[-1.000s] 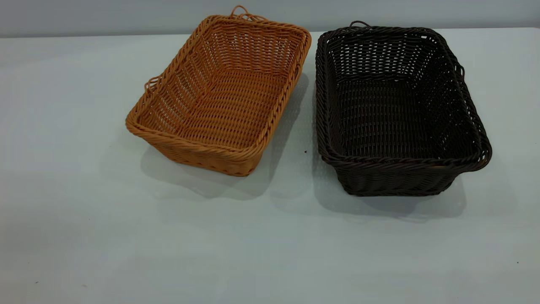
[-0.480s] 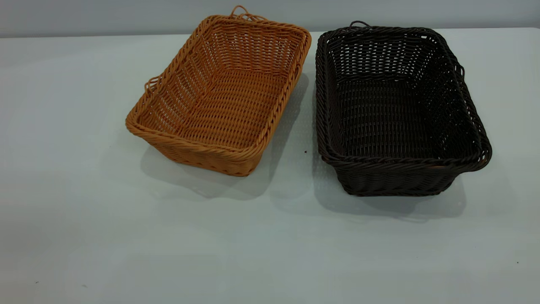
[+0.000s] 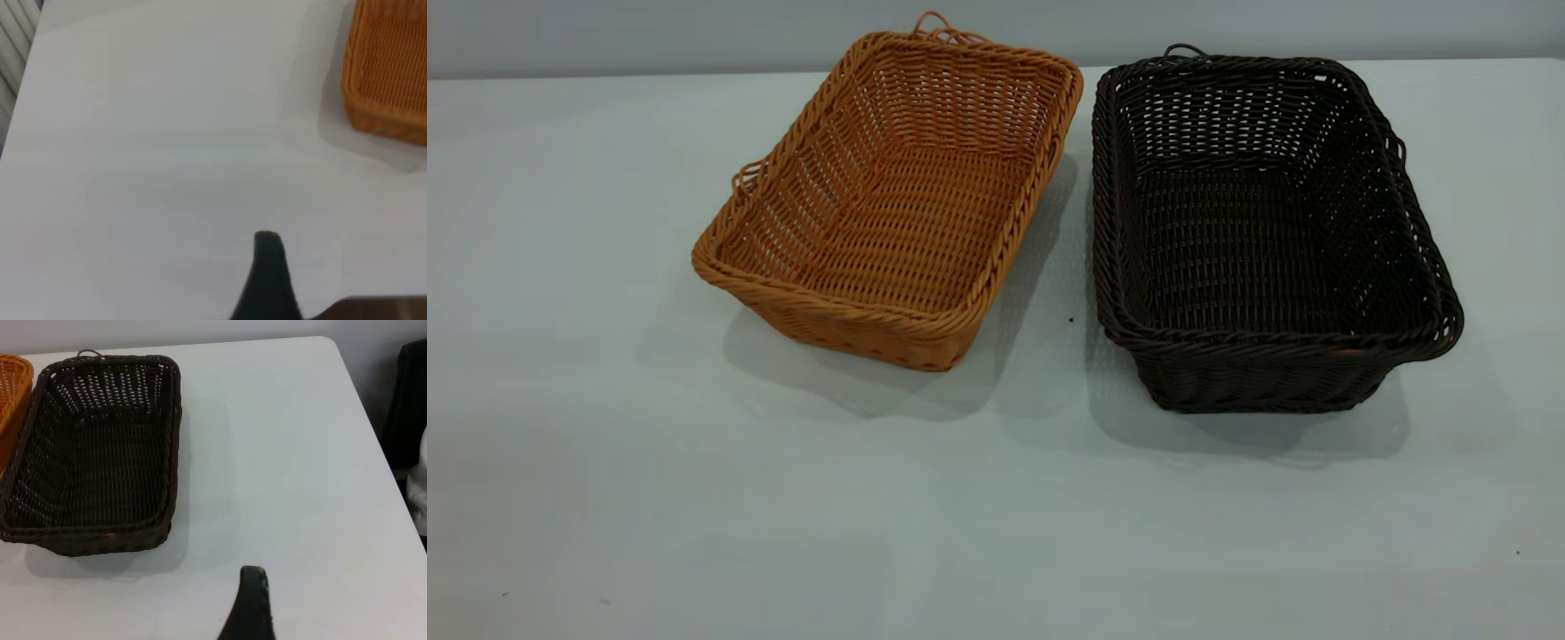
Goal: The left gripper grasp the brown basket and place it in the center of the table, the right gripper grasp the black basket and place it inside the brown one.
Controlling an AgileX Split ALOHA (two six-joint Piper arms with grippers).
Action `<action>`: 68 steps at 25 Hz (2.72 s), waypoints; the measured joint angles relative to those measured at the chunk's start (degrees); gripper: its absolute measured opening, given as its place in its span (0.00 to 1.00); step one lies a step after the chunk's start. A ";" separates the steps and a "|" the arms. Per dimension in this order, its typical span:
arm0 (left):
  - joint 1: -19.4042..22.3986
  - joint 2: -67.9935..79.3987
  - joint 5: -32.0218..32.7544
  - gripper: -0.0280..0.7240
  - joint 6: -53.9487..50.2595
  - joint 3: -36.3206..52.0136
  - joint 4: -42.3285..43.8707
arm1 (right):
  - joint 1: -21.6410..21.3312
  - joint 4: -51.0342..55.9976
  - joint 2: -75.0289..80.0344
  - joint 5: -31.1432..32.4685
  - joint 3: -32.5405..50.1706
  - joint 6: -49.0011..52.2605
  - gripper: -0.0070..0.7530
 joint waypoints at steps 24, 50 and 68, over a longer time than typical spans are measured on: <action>-6.40 93.02 -39.59 0.74 28.13 -30.87 -21.21 | 0.00 0.25 0.00 -0.06 0.00 0.38 0.76; -13.59 133.79 -43.79 0.52 28.30 -60.45 -20.50 | 0.00 21.67 54.75 -14.21 -9.05 0.69 0.76; -10.08 123.92 -35.02 0.14 28.59 -68.72 -19.98 | 9.47 68.63 99.80 -28.70 -9.71 -15.52 0.76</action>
